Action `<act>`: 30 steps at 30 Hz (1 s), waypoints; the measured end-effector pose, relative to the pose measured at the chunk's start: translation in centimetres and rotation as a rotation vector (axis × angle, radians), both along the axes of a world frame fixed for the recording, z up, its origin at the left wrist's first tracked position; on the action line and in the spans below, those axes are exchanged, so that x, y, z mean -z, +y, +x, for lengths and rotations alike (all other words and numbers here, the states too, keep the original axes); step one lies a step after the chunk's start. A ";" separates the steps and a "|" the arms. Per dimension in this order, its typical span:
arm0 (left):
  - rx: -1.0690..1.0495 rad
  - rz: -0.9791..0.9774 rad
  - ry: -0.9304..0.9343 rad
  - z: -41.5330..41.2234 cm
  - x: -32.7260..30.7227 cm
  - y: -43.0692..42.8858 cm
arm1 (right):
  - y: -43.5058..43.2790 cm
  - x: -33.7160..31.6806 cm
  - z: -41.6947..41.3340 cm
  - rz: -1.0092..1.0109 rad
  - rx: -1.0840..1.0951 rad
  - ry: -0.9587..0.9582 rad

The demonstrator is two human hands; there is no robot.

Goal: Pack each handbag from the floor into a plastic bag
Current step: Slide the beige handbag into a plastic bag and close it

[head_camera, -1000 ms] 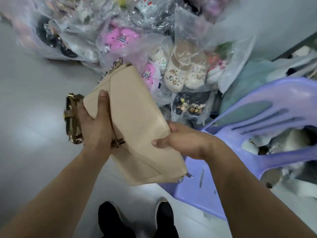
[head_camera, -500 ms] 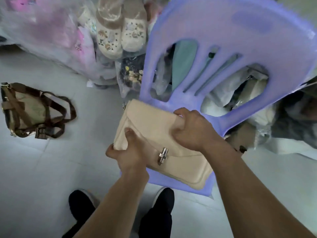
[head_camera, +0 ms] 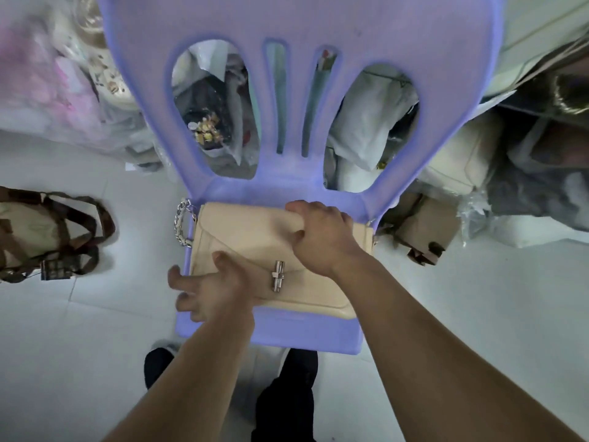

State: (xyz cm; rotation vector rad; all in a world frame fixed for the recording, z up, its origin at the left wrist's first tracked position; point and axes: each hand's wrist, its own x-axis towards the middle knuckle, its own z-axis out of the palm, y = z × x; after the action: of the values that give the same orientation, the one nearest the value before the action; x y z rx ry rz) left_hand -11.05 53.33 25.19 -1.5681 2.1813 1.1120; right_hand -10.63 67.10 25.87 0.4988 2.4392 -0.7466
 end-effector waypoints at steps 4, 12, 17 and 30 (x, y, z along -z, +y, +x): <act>0.671 -0.202 0.458 1.6 -1.6 2.3 | 1.7 -0.2 2.0 -0.151 0.196 0.151; 1.186 0.368 0.485 6.0 -3.4 8.2 | 4.7 -1.5 10.0 -0.112 0.611 0.512; 1.421 0.450 0.434 8.2 -3.8 9.0 | 5.9 -2.7 16.5 0.027 0.773 0.552; 1.528 0.378 0.300 17.2 0.8 14.3 | 9.0 0.8 30.0 0.066 1.087 0.404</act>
State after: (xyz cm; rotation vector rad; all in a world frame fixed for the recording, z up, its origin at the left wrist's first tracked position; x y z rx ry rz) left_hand 6.17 67.63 24.43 0.5442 2.1866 0.9998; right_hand 19.42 76.12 25.08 1.9237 2.4150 -1.2594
